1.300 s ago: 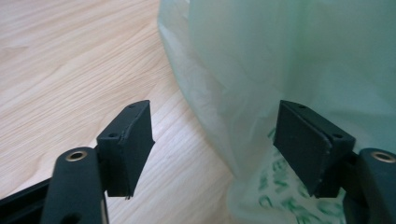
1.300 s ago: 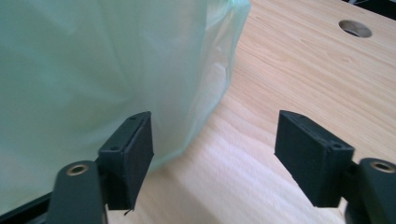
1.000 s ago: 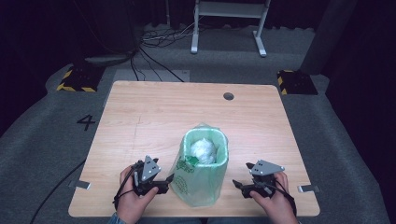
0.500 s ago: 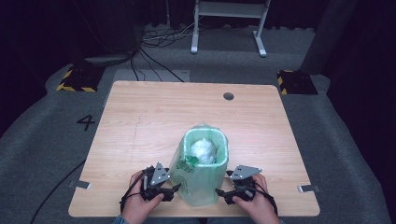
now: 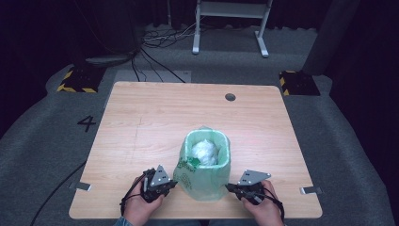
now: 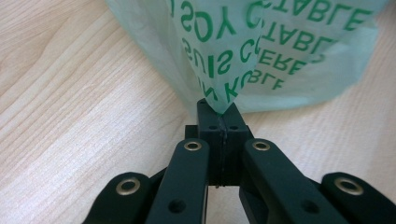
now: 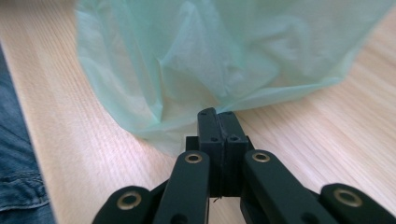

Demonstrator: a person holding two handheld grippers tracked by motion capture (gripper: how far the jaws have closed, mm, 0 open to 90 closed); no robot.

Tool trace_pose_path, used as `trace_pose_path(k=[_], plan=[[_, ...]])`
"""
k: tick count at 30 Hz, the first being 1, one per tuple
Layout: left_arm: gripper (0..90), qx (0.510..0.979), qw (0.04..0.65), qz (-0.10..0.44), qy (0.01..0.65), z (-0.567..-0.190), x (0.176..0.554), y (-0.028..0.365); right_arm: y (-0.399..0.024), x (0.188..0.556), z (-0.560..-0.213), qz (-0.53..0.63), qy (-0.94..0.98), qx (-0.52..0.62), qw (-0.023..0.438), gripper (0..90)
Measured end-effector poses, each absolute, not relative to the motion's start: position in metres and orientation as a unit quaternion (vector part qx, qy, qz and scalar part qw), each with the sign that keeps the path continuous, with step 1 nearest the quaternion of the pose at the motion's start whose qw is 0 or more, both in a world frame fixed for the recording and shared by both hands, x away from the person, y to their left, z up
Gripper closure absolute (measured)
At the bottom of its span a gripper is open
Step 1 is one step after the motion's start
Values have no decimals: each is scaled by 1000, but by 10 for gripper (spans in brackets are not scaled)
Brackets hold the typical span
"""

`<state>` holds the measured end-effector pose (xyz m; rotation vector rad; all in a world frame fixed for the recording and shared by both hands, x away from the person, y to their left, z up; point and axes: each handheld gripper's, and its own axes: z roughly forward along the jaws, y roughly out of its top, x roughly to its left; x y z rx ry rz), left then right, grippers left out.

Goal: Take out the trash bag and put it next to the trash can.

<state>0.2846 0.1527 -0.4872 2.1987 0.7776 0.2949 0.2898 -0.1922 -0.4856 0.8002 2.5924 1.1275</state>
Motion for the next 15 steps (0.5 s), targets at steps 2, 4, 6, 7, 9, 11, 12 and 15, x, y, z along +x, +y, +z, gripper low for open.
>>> trace_pose_path(k=[2, 4, 6, 7, 9, 11, 12, 15], plan=[[898, 859, 395, 115, 305, -484, 280, 154, -200, 284, -479, 394, 871, 272, 109, 900], [899, 856, 402, 121, 302, -475, 272, 156, -207, 276, -468, 408, 864, 269, 122, 900], [898, 853, 409, 127, 297, -467, 264, 157, -212, 269, -460, 417, 858, 268, 130, 900], [899, 853, 409, 127, 297, -467, 264, 157, -212, 269, -460, 417, 858, 268, 130, 900], [899, 848, 427, 138, 282, -451, 250, 158, -218, 258, -447, 432, 852, 261, 142, 900], [899, 846, 431, 141, 279, -447, 246, 159, -221, 252, -440, 440, 848, 256, 149, 900], [899, 842, 442, 147, 271, -438, 239, 160, -222, 248, -435, 447, 845, 251, 155, 900], [899, 836, 455, 158, 262, -424, 232, 161, -225, 240, -425, 460, 837, 243, 168, 900]])
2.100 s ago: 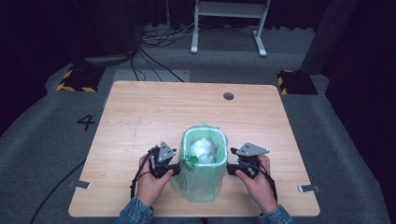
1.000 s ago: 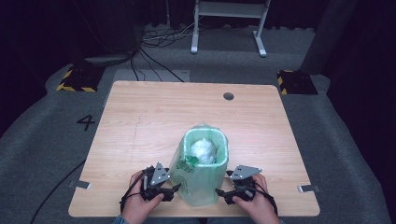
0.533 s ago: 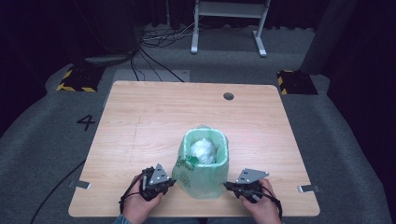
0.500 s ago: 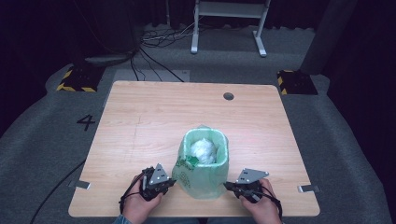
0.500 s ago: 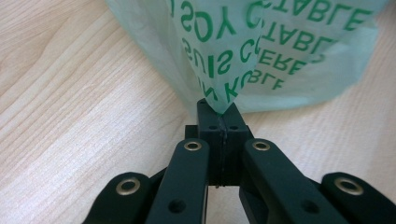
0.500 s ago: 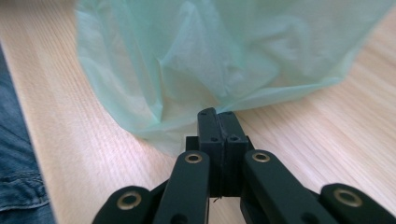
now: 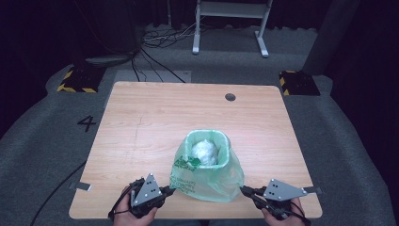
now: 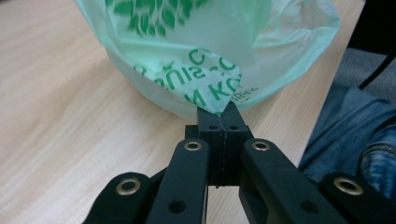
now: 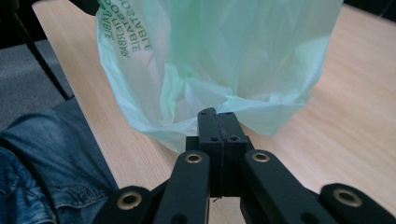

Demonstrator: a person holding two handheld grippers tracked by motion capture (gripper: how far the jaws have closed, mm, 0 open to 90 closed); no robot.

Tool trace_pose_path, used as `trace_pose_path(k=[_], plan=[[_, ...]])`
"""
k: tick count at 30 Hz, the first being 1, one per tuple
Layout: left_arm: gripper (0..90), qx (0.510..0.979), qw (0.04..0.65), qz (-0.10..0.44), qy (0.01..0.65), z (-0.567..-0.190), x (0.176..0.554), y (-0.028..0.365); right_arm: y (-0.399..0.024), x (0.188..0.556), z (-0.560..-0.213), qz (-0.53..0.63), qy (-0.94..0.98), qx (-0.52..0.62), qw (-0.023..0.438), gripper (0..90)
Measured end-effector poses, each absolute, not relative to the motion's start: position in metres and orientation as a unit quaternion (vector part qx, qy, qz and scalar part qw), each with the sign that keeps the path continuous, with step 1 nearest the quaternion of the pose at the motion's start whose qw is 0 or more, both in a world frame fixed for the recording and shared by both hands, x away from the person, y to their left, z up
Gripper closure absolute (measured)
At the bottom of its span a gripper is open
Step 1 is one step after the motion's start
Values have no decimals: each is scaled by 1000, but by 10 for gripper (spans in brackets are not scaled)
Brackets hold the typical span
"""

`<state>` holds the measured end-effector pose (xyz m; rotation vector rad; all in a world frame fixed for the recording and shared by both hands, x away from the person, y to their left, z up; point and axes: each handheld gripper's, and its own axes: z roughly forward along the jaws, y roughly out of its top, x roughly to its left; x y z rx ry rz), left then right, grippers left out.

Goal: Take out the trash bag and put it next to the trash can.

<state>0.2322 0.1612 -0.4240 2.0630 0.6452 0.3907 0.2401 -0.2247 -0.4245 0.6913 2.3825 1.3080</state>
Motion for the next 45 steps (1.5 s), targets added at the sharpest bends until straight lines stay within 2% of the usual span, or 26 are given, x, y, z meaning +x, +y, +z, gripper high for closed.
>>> trace_pose_path(k=[9, 17, 22, 26, 31, 32, 33, 35, 38, 41, 45], plan=[[898, 816, 487, 210, 230, -382, 235, 164, -230, 228, -377, 511, 800, 208, 233, 900], [899, 794, 506, 233, 244, -362, 276, 162, -237, 263, -350, 529, 773, 214, 278, 900], [898, 792, 498, 218, 279, -370, 308, 159, -237, 301, -358, 518, 776, 240, 270, 900], [898, 804, 469, 198, 309, -386, 331, 157, -232, 328, -381, 502, 788, 265, 237, 900], [894, 815, 453, 181, 312, -400, 339, 153, -224, 343, -409, 485, 805, 281, 196, 900], [859, 817, 447, 185, 313, -402, 337, 154, -223, 343, -412, 486, 805, 281, 192, 900], [777, 819, 442, 192, 312, -402, 335, 155, -224, 342, -414, 484, 805, 283, 193, 893], [541, 812, 439, 216, 317, -400, 329, 160, -227, 339, -414, 480, 803, 286, 206, 722], [347, 788, 466, 234, 328, -397, 315, 173, -237, 331, -410, 486, 790, 292, 233, 504], [287, 778, 474, 250, 329, -394, 297, 184, -250, 317, -402, 499, 769, 305, 259, 388], [268, 776, 475, 275, 310, -392, 271, 188, -262, 294, -392, 512, 751, 309, 282, 349]])
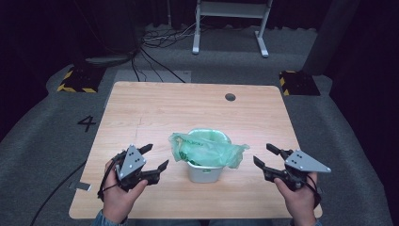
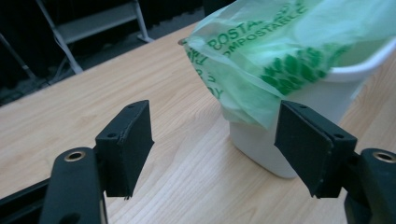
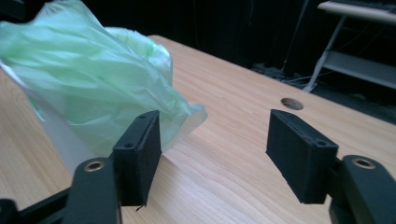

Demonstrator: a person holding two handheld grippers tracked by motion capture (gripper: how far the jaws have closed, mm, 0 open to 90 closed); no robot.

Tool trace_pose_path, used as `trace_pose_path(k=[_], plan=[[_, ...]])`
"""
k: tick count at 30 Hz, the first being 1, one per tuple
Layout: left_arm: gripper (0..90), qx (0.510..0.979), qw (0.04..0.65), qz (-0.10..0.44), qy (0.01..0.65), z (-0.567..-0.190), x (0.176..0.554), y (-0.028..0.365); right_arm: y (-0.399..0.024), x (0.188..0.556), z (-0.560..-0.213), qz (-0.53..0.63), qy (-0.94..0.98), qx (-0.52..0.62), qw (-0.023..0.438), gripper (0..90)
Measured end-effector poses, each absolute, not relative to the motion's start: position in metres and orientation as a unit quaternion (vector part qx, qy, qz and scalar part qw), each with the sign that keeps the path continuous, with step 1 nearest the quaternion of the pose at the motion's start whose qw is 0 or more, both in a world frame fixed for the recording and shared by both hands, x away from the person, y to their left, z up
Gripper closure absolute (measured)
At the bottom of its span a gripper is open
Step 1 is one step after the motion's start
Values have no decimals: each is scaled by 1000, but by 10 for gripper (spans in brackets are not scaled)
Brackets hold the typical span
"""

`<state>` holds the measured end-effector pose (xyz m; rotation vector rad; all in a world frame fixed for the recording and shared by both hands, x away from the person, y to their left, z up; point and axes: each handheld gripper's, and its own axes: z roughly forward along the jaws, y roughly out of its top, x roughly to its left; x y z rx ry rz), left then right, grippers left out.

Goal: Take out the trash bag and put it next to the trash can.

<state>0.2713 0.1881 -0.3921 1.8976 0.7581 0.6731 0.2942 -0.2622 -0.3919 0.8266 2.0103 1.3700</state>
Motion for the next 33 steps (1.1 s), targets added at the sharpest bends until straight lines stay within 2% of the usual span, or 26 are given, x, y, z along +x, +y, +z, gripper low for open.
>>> trace_pose_path(k=[4, 7, 10, 13, 15, 16, 17, 19, 21, 24, 30, 33], plan=[[265, 795, 469, 275, 269, -395, 257, 170, -253, 276, -390, 515, 766, 274, 270, 346], [263, 804, 470, 266, 248, -398, 260, 153, -233, 271, -396, 507, 789, 237, 254, 337], [268, 805, 477, 255, 243, -403, 273, 144, -215, 277, -403, 499, 803, 215, 245, 350], [299, 807, 483, 246, 235, -406, 286, 144, -208, 290, -408, 496, 809, 215, 231, 409], [365, 813, 486, 236, 219, -408, 292, 143, -207, 297, -410, 498, 815, 209, 210, 547], [429, 818, 485, 229, 206, -408, 294, 143, -207, 299, -410, 504, 815, 205, 200, 631], [569, 826, 480, 227, 188, -407, 293, 142, -207, 300, -409, 506, 816, 203, 193, 706], [733, 837, 464, 241, 162, -404, 289, 141, -208, 298, -404, 508, 816, 198, 193, 806], [873, 839, 456, 251, 159, -399, 286, 141, -210, 295, -399, 511, 815, 193, 193, 853], [899, 833, 458, 261, 167, -388, 284, 145, -212, 291, -389, 515, 812, 186, 202, 892], [899, 815, 471, 280, 187, -368, 291, 152, -218, 295, -367, 527, 799, 185, 223, 900], [899, 804, 483, 282, 202, -359, 300, 154, -219, 306, -357, 535, 796, 186, 212, 900]])
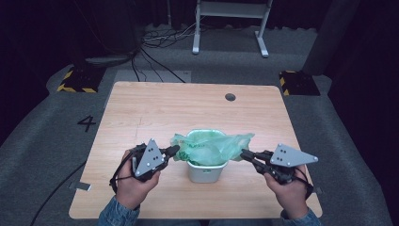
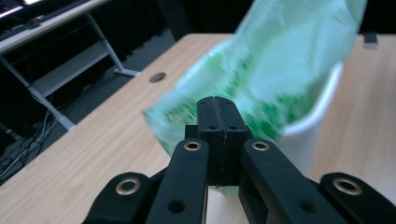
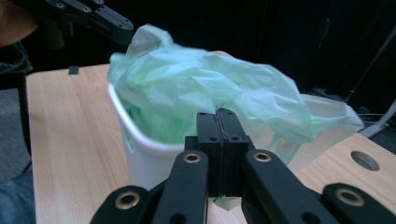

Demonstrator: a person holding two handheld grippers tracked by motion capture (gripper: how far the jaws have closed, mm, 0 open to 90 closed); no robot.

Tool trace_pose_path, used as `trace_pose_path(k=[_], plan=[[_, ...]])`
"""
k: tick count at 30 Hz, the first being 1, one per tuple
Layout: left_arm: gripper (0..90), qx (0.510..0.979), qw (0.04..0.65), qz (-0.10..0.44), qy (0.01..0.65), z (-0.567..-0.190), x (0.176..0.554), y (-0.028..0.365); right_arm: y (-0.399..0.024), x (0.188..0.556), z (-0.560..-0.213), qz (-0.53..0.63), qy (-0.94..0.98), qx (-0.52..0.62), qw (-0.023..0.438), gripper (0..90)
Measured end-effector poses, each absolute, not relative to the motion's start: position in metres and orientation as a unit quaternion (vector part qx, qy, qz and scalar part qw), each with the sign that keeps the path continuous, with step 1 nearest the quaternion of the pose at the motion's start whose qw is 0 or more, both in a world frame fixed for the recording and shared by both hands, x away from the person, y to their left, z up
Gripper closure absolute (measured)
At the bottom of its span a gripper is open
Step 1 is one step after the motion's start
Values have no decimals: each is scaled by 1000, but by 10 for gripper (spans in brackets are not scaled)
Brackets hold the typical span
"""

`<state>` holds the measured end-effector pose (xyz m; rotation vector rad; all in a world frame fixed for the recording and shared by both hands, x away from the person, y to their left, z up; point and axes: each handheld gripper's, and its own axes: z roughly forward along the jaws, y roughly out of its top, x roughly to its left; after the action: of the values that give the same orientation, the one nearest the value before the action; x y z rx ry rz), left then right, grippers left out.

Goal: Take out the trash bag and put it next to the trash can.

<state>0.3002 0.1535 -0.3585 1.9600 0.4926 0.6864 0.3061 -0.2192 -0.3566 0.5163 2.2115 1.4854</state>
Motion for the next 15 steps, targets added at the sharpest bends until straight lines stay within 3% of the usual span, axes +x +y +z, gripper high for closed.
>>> trace_pose_path(k=[5, 7, 10, 12, 14, 15], plan=[[897, 802, 495, 264, 205, -356, 308, 147, -217, 341, -345, 546, 788, 201, 203, 900], [772, 807, 498, 250, 197, -360, 302, 145, -211, 354, -341, 542, 789, 204, 205, 900], [485, 818, 487, 241, 187, -370, 291, 143, -199, 370, -339, 531, 797, 205, 204, 900], [371, 822, 482, 237, 190, -377, 288, 144, -191, 379, -340, 523, 801, 207, 204, 900], [329, 825, 469, 244, 199, -382, 290, 145, -184, 386, -342, 516, 804, 212, 204, 900], [357, 824, 471, 240, 204, -384, 292, 147, -182, 389, -344, 515, 805, 215, 203, 900]])
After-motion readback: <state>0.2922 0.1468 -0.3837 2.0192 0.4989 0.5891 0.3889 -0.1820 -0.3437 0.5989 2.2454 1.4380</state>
